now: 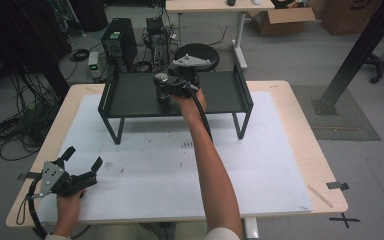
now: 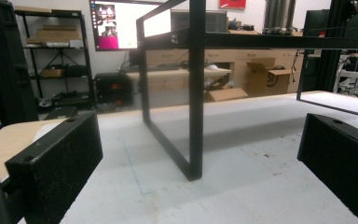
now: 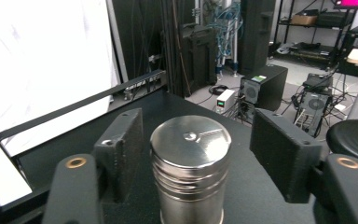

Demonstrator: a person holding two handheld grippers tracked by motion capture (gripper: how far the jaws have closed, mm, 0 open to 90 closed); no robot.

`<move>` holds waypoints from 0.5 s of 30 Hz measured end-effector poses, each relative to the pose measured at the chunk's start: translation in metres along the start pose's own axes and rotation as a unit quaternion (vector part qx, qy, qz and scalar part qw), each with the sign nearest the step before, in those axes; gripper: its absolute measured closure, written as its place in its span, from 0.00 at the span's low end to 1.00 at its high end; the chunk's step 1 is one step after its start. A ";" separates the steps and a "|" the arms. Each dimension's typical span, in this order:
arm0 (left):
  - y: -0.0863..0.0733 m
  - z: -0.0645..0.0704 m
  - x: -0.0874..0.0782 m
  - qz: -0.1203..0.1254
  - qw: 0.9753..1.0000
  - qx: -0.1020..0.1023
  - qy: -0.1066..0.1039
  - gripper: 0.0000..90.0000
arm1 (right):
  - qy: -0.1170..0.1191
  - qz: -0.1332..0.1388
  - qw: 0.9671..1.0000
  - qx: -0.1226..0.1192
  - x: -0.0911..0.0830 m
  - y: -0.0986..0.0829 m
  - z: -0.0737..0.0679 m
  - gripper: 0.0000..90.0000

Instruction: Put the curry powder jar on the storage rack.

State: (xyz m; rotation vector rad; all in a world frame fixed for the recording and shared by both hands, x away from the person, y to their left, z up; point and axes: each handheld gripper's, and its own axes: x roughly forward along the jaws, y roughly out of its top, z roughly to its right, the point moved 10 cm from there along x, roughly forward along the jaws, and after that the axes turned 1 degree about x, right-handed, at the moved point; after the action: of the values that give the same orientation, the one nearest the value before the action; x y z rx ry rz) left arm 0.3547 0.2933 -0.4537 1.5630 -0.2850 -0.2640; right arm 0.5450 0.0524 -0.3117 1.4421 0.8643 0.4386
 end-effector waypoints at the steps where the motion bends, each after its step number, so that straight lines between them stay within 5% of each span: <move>1: 0.000 0.000 0.000 0.000 1.000 0.000 0.000 0.00 | -0.004 0.001 1.000 0.002 -0.001 0.000 0.001 0.34; 11: 0.000 0.000 0.000 -0.001 1.000 0.001 0.000 0.00 | -0.010 0.025 0.998 0.050 -0.013 0.006 0.013 0.15; 15: 0.000 0.000 0.000 -0.001 1.000 0.001 0.000 0.00 | -0.031 0.039 0.997 0.062 -0.019 0.009 0.018 0.03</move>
State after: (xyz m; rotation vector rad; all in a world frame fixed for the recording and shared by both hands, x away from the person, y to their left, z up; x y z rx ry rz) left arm 0.3547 0.2930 -0.4539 1.5658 -0.2835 -0.2664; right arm 0.5483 0.0275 -0.3004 1.5996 0.7978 0.4024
